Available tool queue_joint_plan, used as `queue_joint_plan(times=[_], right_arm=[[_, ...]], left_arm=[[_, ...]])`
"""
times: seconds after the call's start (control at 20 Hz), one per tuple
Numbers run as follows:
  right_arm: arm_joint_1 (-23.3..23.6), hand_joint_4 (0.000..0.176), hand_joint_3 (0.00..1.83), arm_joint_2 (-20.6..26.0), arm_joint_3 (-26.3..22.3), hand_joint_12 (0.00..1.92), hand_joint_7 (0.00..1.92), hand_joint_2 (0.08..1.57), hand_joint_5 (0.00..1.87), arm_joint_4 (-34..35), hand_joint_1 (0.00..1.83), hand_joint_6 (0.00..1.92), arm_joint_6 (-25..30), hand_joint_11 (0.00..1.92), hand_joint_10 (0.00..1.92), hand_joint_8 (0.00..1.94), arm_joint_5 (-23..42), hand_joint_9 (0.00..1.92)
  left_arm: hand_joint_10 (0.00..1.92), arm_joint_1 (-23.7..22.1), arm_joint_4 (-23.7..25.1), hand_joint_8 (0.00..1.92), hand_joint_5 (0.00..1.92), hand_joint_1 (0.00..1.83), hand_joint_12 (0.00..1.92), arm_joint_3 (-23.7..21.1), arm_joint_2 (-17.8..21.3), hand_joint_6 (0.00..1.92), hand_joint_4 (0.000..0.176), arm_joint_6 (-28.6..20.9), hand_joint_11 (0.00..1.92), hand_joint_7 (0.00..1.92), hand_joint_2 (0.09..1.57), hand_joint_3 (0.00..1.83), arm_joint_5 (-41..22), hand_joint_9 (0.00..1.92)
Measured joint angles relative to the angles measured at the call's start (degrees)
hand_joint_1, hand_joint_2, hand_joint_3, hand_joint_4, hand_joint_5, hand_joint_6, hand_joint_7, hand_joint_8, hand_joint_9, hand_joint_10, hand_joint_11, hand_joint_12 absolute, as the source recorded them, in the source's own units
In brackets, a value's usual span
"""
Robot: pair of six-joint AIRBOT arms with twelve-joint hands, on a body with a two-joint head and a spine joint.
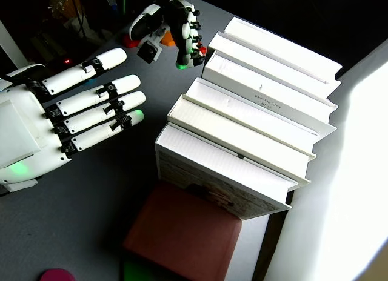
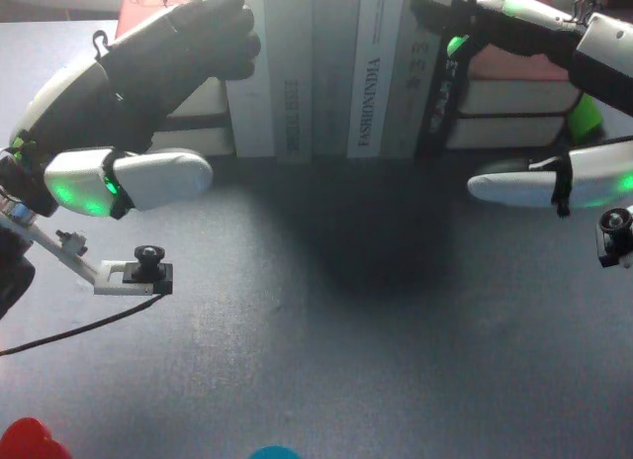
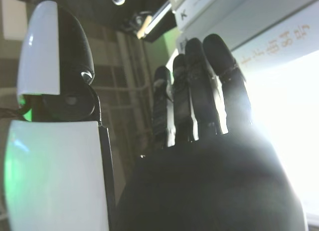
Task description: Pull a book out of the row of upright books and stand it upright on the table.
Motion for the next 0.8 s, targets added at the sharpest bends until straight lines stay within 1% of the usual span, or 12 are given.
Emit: queue_joint_plan(times=[0.05, 0.1, 0.15, 0.3, 0.4, 0.45, 0.55, 0.6, 0.65, 0.7, 0.75, 0.8], right_arm=[[-0.4, 0.115, 0.02, 0.2, 0.0, 1.02, 0.04, 0.98, 0.09, 1.0, 1.16, 0.01, 0.0, 0.0, 0.04, 0.0, 0.1, 0.2], [-0.7, 0.135, 0.01, 0.5, 0.1, 1.07, 0.02, 0.97, 0.09, 1.9, 1.19, 0.0, 0.0, 0.0, 0.04, 0.0, 0.1, 0.21], [-1.6, 0.13, 0.01, 1.0, 0.4, 1.16, 0.03, 0.97, 0.11, 3.1, 1.23, 0.01, -0.2, 0.0, 0.04, 0.0, 0.3, 0.23], [-2.4, 0.083, 0.03, 2.0, 0.9, 1.12, 0.0, 1.01, 0.15, 5.2, 1.39, 0.01, -0.4, 0.0, 0.02, 0.0, -0.9, 0.21], [-2.4, 0.023, 0.01, 2.0, 0.5, 1.06, 0.05, 0.99, 0.2, 5.0, 1.26, 0.03, -0.4, 0.0, 0.02, 0.01, -0.6, 0.21], [-2.4, 0.008, 0.02, 2.0, 0.1, 1.0, 0.06, 1.0, 0.19, 4.4, 1.23, 0.03, -0.3, 0.0, 0.01, 0.02, -0.7, 0.2], [-2.4, 0.007, 0.0, 2.1, -0.5, 0.93, 0.13, 1.04, 0.07, 2.9, 1.32, 0.73, -0.3, 0.0, 0.02, 0.01, -0.6, 0.21], [-2.4, 0.0, 0.0, 2.2, -0.6, 1.0, 0.13, 1.04, 0.02, 2.8, 1.3, 0.93, -0.3, 0.0, 0.02, 0.0, -0.6, 0.21], [-2.4, 0.0, 0.0, 2.7, -0.9, 1.23, 0.22, 1.04, 0.01, 2.8, 1.04, 0.99, -0.3, 0.01, 0.06, 0.03, -0.7, 0.3], [-2.4, 0.0, 0.0, 3.2, -0.9, 1.3, 0.28, 1.04, 0.02, 3.1, 0.92, 0.97, -0.4, 0.02, 0.08, 0.05, -0.6, 0.35], [-2.4, 0.0, 0.0, 3.6, -0.9, 1.3, 0.28, 1.04, 0.02, 3.4, 0.92, 0.97, -0.4, 0.02, 0.08, 0.05, -0.6, 0.35], [-2.4, 0.002, 0.01, 3.7, -0.9, 1.35, 0.3, 1.06, 0.04, 3.9, 0.89, 0.84, -0.4, 0.01, 0.08, 0.05, -0.5, 0.36]], left_arm=[[0.03, 0.0, -0.2, 0.01, 0.25, 0.98, 1.02, -0.3, 0.0, 0.02, 0.001, 0.0, 0.0, 0.29, 0.74, 0.0, 0.0, 0.3], [0.01, 0.0, -0.1, 0.0, 0.26, 0.99, 0.97, -0.3, 0.0, 0.01, 0.024, 0.0, 0.0, 0.25, 0.74, 0.0, -0.1, 0.27], [0.01, 0.0, 0.0, 0.0, 0.28, 0.98, 1.07, -0.3, 0.0, 0.02, 0.008, 0.0, 0.0, 0.24, 0.75, 0.0, -0.1, 0.28], [0.02, 0.1, -0.2, 0.0, 0.34, 1.01, 1.32, -0.7, 0.0, 0.04, 0.0, 0.0, 0.0, 0.22, 0.8, 0.01, -0.2, 0.29], [0.02, 0.2, 0.1, 0.01, 0.27, 1.05, 1.28, -1.2, 0.0, 0.01, 0.0, 0.0, 0.0, 0.25, 0.76, 0.0, -0.5, 0.31], [0.03, 0.4, 0.2, 0.03, 0.32, 1.1, 1.26, -1.2, 0.0, 0.03, 0.0, 0.0, 0.0, 0.3, 0.73, 0.0, -0.9, 0.34], [0.03, 1.4, -1.0, 0.01, 0.31, 1.08, 1.19, -1.3, 0.1, 0.01, 0.0, 0.0, 0.0, 0.31, 0.74, 0.0, -1.6, 0.34], [0.03, 1.8, -1.5, 0.01, 0.33, 1.07, 1.25, -1.5, 0.2, 0.02, 0.0, 0.0, 0.0, 0.31, 0.73, 0.0, -1.6, 0.36], [0.02, 2.0, -2.0, 0.0, 0.33, 1.08, 1.24, -1.9, 0.5, 0.01, 0.016, 0.0, 0.0, 0.3, 0.74, 0.0, -1.7, 0.35], [0.02, 2.0, -1.9, 0.0, 0.34, 1.08, 1.26, -1.9, 0.7, 0.01, 0.022, 0.0, 0.0, 0.31, 0.74, 0.0, -1.9, 0.36], [0.02, 2.0, -2.4, 0.0, 0.34, 1.08, 1.26, -1.9, 0.8, 0.01, 0.022, 0.0, 0.0, 0.31, 0.74, 0.0, -2.2, 0.36], [0.02, 2.0, -3.0, 0.0, 0.39, 1.07, 1.27, -1.9, 0.8, 0.03, 0.0, 0.0, 0.0, 0.3, 0.76, 0.0, -2.4, 0.36]])
